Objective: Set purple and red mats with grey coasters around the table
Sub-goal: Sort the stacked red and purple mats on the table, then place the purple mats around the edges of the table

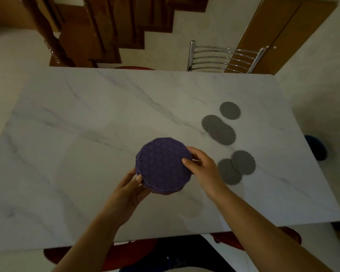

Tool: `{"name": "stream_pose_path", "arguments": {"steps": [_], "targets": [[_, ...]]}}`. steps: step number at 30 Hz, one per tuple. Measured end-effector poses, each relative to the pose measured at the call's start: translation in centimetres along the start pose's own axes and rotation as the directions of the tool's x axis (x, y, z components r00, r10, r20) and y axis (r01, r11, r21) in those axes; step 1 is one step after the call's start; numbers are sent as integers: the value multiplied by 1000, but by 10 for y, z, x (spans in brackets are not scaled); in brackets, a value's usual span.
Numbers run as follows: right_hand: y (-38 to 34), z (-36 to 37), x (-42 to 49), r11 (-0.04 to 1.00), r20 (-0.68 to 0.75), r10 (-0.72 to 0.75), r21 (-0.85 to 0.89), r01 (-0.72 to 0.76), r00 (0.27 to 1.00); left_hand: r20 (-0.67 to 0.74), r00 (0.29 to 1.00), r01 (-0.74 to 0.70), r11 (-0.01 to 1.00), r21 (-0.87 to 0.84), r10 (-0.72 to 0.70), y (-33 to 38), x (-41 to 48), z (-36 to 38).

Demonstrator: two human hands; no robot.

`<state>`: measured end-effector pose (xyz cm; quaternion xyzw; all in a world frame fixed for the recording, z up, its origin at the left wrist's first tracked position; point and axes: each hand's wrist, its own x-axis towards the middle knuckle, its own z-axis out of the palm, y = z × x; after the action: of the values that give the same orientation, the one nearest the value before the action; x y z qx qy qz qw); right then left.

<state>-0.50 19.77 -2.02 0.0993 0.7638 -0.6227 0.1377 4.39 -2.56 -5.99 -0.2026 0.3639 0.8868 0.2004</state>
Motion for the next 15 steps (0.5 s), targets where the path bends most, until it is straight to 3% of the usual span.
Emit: {"name": "stream_pose_path", "arguments": {"steps": [5, 15], "targets": [[-5, -3, -17, 997, -35, -27, -70, 24, 999, 62, 997, 49, 996, 71, -53, 5, 0, 3], [16, -20, -52, 999, -235, 35, 37, -27, 971, 79, 988, 117, 972, 201, -136, -8, 5, 11]]}}
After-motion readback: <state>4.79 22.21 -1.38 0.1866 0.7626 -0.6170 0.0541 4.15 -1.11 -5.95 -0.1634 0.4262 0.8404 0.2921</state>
